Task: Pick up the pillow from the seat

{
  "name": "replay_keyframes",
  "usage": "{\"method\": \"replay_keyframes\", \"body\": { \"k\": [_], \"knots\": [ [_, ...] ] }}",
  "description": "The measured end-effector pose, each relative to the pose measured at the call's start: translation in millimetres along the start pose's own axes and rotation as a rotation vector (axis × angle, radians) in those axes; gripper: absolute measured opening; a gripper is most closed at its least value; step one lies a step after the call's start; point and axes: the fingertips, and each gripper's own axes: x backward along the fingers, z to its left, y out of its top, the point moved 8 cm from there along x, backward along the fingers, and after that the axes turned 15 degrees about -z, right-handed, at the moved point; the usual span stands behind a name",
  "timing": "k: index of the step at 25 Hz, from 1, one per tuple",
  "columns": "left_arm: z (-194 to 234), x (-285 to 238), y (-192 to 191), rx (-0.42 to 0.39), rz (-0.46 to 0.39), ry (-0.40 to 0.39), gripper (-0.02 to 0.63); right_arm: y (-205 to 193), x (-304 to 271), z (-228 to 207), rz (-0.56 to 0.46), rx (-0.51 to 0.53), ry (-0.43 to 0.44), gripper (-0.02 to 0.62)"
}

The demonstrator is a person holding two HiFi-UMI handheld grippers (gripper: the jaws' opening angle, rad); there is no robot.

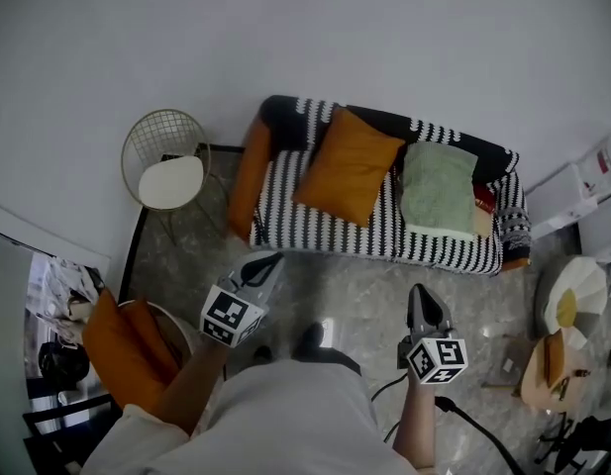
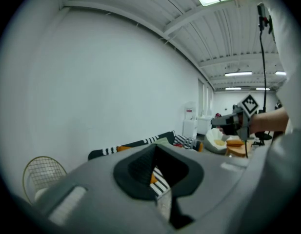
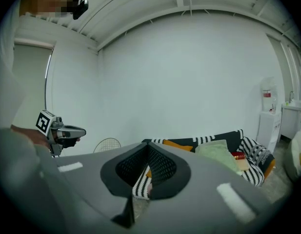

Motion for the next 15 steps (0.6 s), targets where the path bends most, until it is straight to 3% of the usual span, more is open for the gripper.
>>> {"method": "replay_keyframes", "body": {
  "k": [15],
  "knots": [
    [-22, -75, -3, 0.003, 0.027, 0.048, -0.002, -3, -33, -77, 0.030, -0.011, 0.056, 0.005]
  ]
}}
